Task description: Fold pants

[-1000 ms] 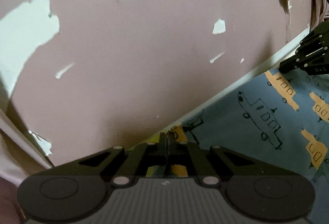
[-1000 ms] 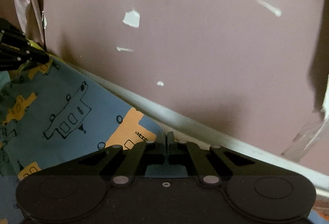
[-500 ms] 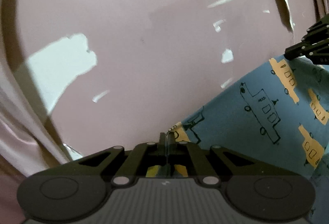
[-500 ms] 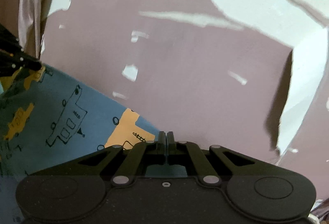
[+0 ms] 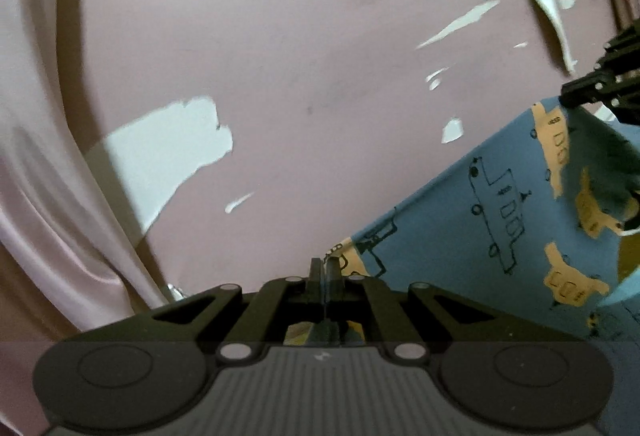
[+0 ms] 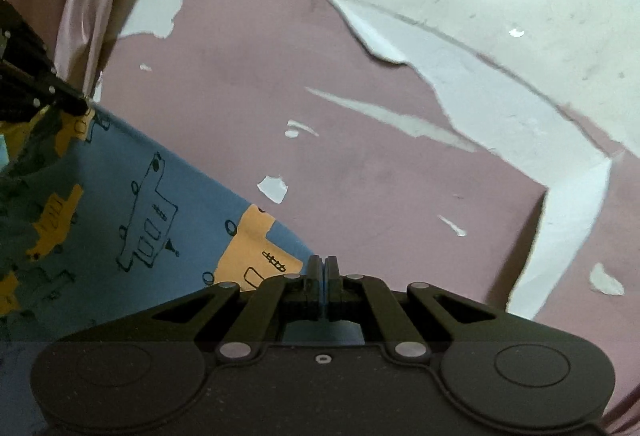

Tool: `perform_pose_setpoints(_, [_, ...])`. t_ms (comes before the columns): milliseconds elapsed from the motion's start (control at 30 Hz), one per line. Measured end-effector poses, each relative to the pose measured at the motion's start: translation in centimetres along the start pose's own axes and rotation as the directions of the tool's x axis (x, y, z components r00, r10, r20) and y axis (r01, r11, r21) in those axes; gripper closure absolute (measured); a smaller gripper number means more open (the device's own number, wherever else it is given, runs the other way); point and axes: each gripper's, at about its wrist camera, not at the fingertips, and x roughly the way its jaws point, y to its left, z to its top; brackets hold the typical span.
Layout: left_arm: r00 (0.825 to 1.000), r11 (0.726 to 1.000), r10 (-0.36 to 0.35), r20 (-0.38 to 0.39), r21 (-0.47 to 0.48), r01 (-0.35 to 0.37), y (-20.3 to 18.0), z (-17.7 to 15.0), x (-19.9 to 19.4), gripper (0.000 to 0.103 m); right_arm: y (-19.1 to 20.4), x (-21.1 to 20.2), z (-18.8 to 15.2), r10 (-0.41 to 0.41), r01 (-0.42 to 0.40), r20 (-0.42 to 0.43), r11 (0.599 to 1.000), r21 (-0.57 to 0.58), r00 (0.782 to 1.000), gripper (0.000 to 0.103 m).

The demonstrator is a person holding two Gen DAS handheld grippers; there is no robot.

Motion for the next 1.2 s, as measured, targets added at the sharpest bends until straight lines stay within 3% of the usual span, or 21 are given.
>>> perform_pose_setpoints(200, [0.996, 0.998, -0.055, 0.071, 0.042, 0.052, 0.6, -0.8, -4.0, 0.103, 1.2, -6.4, -0.7, 0.04, -0.037, 0.041, 0.995, -0.09, 0.998, 0.103])
perform_pose_setpoints(300, [0.991, 0.991, -0.092, 0.099, 0.106, 0.081, 0.5, -1.7, -6.5, 0.103, 2.1, -9.6, -1.4, 0.067, -0.061, 0.045, 0.99, -0.127, 0.997, 0.103])
perform_pose_setpoints(533, [0.978, 0.957, -0.191, 0.084, 0.237, 0.167, -1.1, -4.4, -10.8, 0.103, 4.6, -15.3, -3.4, 0.134, -0.128, 0.018, 0.976, -0.175, 0.991, 0.103])
perform_pose_setpoints(733, [0.964, 0.9, -0.264, 0.022, 0.364, 0.238, -2.7, -7.4, -13.3, 0.103, 7.3, -18.5, -6.0, 0.208, -0.216, -0.058, 0.957, -0.195, 0.976, 0.103])
perform_pose_setpoints(800, [0.958, 0.883, -0.285, -0.022, 0.384, 0.272, -3.3, -8.5, -13.5, 0.103, 8.4, -19.0, -7.2, 0.241, -0.255, -0.098, 0.948, -0.188, 0.966, 0.103])
perform_pose_setpoints(933, [0.946, 0.816, -0.311, -0.094, 0.484, 0.317, -5.3, -11.4, -13.8, 0.103, 10.8, -19.3, -9.5, 0.294, -0.325, -0.177, 0.928, -0.181, 0.939, 0.103])
perform_pose_setpoints(1067, [0.934, 0.78, -0.318, -0.165, 0.515, 0.356, -6.7, -13.1, -13.4, 0.103, 12.7, -19.0, -11.1, 0.328, -0.376, -0.233, 0.904, -0.202, 0.915, 0.103])
perform_pose_setpoints(1200, [0.929, 0.76, -0.321, -0.186, 0.534, 0.37, -7.2, -13.4, -13.0, 0.096, 13.5, -19.1, -11.5, 0.351, -0.405, -0.232, 0.879, -0.252, 0.907, 0.068])
